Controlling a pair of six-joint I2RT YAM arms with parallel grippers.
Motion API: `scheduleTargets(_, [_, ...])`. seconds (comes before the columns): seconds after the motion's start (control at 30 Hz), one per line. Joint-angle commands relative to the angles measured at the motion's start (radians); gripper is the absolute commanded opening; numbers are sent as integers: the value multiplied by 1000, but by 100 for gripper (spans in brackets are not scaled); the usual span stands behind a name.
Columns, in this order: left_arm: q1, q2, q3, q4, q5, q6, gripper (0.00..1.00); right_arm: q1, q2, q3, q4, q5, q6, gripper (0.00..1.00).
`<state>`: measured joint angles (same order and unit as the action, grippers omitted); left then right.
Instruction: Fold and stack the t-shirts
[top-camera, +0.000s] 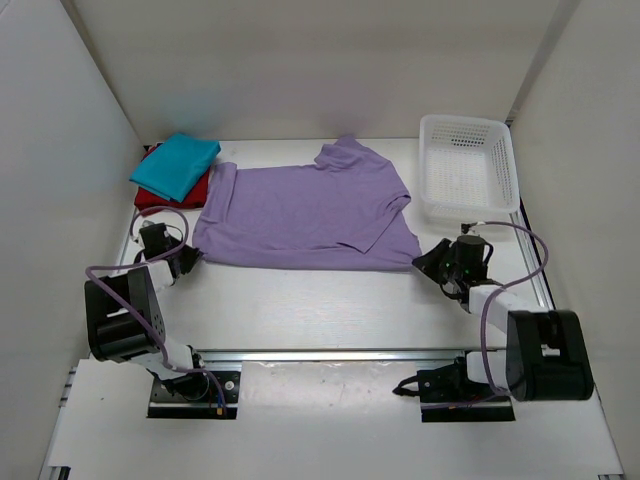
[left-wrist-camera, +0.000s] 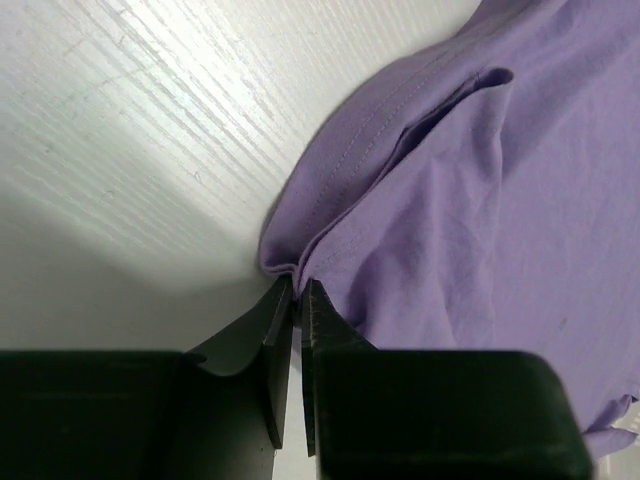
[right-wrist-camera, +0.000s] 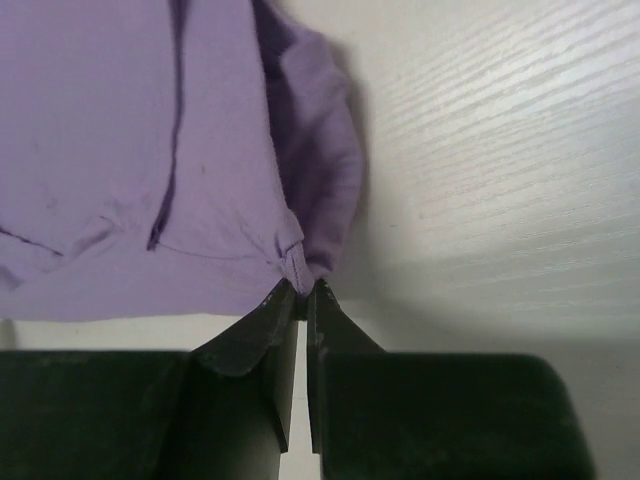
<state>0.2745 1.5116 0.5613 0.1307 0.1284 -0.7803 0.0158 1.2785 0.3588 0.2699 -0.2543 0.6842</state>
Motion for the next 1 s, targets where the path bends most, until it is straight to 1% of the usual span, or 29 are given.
scheduleTargets(0.0, [3, -56, 26, -35, -44, 32, 0, -14, -103, -33, -49, 56, -9, 0])
scheduleTargets(0.03, [-6, -57, 25, -46, -46, 35, 0, -14, -138, -32, -61, 67, -11, 0])
scheduleTargets(0.13, [-1, -111, 15, -118, -70, 68, 0, -65, -201, -70, -127, 75, -20, 0])
scheduleTargets(0.27, [2, -195, -49, -180, -88, 105, 0, -97, -310, -109, -194, 76, -32, 0])
scheduleTargets(0.37, [6, -289, -93, -235, -90, 133, 0, -126, -389, -144, -247, 60, -35, 0])
scheduleTargets(0.43, [14, -374, -121, -299, -98, 148, 0, -140, -441, -165, -270, 61, -32, 0])
scheduleTargets(0.47, [26, -395, -133, -319, -93, 160, 0, -145, -468, -172, -306, 52, -35, 0])
scheduleTargets(0.63, [46, -569, -166, -511, -98, 226, 0, -180, -567, -193, -440, 27, -43, 0])
scheduleTargets(0.67, [45, -608, -178, -519, -104, 227, 3, -188, -593, -181, -464, 36, -48, 0])
scheduleTargets(0.73, [-18, -645, -172, -564, -104, 199, 11, -150, -633, -176, -518, 55, -19, 0])
scheduleTargets(0.77, [-23, -660, -169, -575, -87, 172, 12, -136, -646, -169, -535, 64, -15, 0])
scheduleTargets(0.8, [-8, -666, -175, -576, -58, 170, 15, -132, -656, -166, -558, 81, -14, 0])
scheduleTargets(0.87, [73, -674, -190, -598, 31, 184, 17, -131, -663, -153, -581, 87, 0, 0])
scheduleTargets(0.9, [86, -676, -189, -600, 48, 191, 22, -132, -669, -146, -587, 92, -8, 0])
scheduleTargets(0.93, [77, -670, -184, -605, 54, 190, 32, -132, -670, -133, -597, 107, -8, 3])
scheduleTargets(0.97, [62, -672, -179, -618, 30, 184, 42, -135, -670, -121, -588, 93, -20, 15])
